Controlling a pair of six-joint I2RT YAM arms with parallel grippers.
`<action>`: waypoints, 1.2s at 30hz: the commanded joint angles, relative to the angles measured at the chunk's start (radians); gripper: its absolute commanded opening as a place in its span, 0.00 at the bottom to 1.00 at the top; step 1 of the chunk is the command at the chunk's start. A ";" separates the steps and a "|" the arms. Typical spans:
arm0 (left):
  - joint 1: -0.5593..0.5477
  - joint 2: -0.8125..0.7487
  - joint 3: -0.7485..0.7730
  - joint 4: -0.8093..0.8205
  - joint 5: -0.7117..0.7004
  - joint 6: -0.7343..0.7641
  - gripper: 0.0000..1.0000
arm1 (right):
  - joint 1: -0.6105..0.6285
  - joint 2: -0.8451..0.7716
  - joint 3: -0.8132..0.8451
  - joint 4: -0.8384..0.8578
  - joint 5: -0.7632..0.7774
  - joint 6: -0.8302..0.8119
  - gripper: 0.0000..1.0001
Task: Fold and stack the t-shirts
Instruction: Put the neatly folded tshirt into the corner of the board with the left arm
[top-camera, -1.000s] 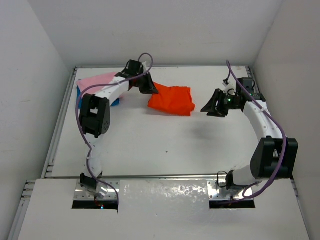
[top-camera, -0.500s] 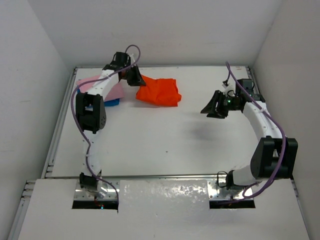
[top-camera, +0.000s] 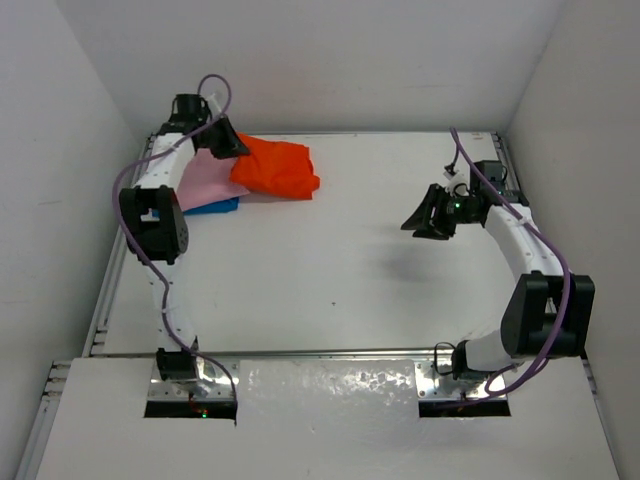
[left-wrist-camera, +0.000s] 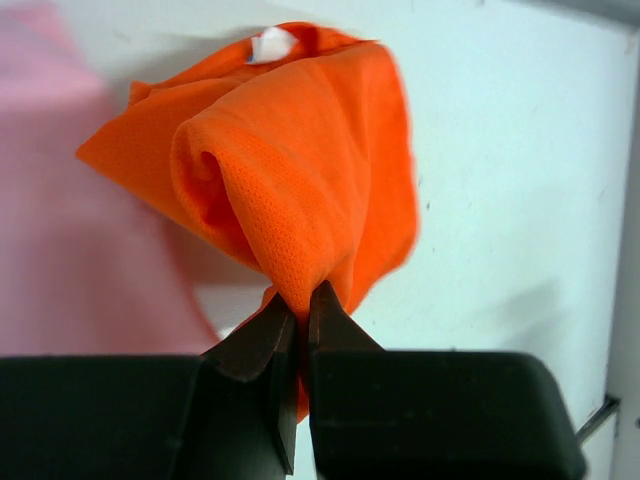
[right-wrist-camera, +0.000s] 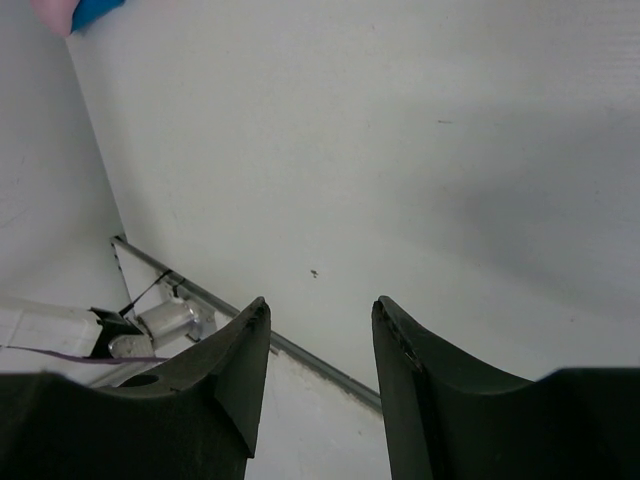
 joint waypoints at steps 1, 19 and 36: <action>0.109 -0.147 0.029 0.110 0.064 -0.052 0.00 | -0.004 -0.034 -0.026 0.013 -0.009 -0.008 0.45; 0.383 -0.198 -0.296 -0.092 0.049 0.125 0.22 | -0.003 -0.007 -0.036 0.058 -0.012 0.013 0.45; 0.361 -0.344 -0.312 0.151 -0.069 -0.101 0.82 | -0.003 0.026 0.029 0.027 -0.006 0.004 0.44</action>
